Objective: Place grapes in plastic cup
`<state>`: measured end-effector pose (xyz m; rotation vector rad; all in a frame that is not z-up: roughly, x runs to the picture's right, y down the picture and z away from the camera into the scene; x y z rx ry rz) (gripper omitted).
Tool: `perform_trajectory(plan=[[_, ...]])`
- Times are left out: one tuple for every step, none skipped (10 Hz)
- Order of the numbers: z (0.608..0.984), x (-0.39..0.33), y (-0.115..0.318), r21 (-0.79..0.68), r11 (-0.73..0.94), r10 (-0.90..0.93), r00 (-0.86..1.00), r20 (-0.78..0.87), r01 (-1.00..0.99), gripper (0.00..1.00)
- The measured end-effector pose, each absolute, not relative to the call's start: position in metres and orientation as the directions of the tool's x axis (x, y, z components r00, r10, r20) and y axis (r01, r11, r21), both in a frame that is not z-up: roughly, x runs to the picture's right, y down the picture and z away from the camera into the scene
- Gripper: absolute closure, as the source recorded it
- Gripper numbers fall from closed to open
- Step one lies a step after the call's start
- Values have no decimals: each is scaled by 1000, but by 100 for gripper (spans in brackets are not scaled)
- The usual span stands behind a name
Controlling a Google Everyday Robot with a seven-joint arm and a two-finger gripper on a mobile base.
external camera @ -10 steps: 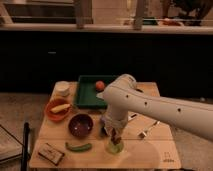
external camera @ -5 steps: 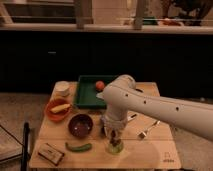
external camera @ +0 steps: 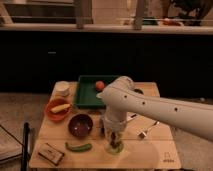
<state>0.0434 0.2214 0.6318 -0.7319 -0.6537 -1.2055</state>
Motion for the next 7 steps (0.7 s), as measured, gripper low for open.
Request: perform_trajectory(plan=[[631, 44, 223, -153, 185, -577, 233, 783, 971, 90], [630, 45, 225, -156, 182, -572, 233, 786, 971, 90], [630, 46, 226, -163, 178, -567, 237, 789, 970, 90], [630, 46, 226, -170, 177, -562, 241, 791, 969, 90], [631, 47, 226, -187, 180, -554, 257, 792, 966, 85], [631, 47, 226, -203, 184, -549, 272, 790, 962, 74], [631, 47, 226, -206, 183, -548, 273, 790, 961, 63]])
